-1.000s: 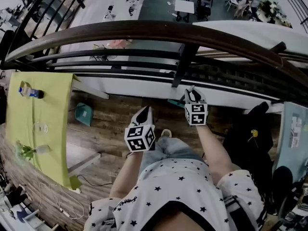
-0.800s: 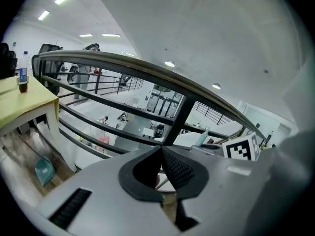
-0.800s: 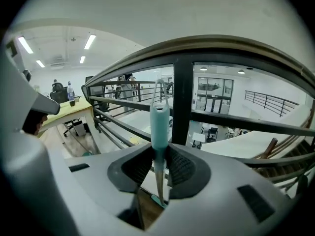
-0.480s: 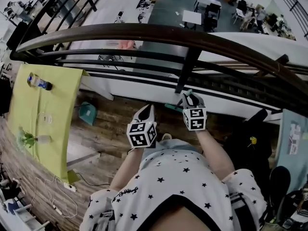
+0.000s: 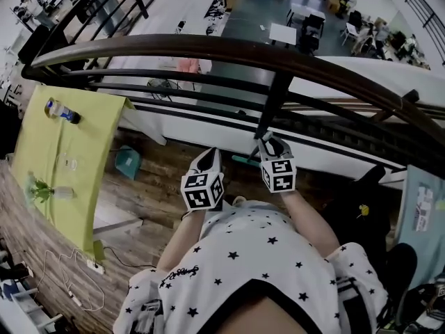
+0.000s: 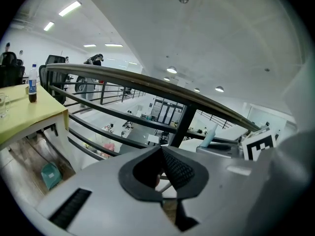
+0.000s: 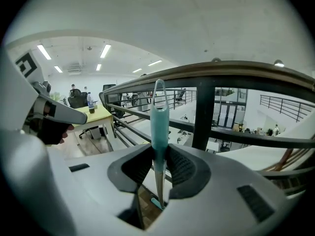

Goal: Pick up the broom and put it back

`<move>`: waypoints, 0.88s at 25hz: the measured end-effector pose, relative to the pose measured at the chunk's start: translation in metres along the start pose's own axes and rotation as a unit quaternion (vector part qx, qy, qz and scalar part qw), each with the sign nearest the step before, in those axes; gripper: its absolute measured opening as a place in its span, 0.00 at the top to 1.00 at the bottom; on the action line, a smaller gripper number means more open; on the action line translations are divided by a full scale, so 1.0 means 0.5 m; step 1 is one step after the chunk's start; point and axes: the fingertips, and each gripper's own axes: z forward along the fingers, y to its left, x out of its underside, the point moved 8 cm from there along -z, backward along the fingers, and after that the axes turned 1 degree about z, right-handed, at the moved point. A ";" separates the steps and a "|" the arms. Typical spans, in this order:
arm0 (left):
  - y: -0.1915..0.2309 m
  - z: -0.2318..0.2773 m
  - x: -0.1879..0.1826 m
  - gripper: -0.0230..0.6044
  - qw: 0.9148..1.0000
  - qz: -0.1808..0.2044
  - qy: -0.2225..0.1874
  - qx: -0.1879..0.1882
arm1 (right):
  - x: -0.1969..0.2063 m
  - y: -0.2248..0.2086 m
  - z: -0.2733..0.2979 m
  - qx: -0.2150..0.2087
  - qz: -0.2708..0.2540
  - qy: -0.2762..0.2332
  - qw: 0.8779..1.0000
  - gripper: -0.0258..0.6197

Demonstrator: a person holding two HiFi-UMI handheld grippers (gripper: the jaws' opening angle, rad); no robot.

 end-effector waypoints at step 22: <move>0.111 -0.024 0.003 0.95 0.999 -0.029 -0.001 -0.044 | -0.056 0.098 0.078 -0.043 -0.024 -0.013 0.999 0.83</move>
